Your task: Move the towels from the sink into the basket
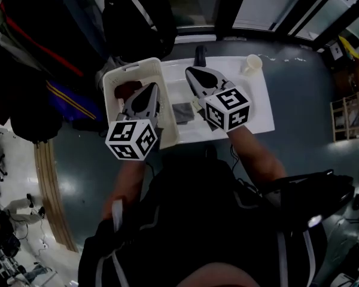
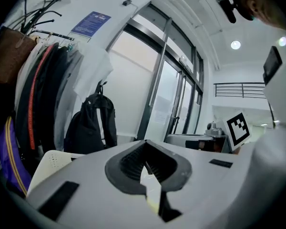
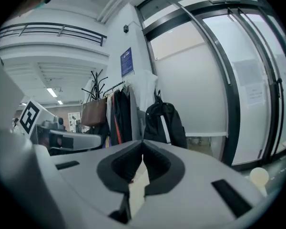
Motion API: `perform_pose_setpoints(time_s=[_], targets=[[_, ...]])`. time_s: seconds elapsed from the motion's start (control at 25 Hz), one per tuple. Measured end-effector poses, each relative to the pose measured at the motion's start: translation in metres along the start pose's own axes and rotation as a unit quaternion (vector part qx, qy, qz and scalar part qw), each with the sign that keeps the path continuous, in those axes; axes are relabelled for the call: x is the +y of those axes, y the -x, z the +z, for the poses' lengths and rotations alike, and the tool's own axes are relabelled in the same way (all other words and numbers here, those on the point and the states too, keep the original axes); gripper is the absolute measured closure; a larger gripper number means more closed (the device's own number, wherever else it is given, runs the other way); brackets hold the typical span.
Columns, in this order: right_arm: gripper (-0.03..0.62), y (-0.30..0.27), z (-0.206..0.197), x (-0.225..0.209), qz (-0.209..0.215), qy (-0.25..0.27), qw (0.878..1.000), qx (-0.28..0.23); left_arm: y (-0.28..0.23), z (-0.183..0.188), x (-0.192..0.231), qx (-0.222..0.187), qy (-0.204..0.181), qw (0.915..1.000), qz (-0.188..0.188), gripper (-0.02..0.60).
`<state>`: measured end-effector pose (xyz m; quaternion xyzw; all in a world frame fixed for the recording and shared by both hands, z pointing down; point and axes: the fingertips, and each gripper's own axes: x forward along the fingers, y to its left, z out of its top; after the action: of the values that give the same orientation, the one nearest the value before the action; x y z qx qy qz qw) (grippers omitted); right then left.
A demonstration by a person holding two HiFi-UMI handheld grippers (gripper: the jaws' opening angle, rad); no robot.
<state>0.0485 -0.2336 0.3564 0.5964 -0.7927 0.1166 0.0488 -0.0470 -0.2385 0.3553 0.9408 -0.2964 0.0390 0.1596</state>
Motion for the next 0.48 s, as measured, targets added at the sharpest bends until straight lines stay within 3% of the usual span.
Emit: perform_pose_setpoints(time_s=[0.2,0.48], targets=[[0.582,0.04,0.002,-0.035,-0.037,0.004,0.999,-0.023,-0.029,-0.005,-0.039,0.011,-0.031,0.9992,-0.025,0.58],[0.582,0.082,-0.004,-0.07,-0.062,-0.005,0.997,-0.034,-0.049,-0.012,-0.073,0.012,-0.033,0.9985,-0.043,0.58]])
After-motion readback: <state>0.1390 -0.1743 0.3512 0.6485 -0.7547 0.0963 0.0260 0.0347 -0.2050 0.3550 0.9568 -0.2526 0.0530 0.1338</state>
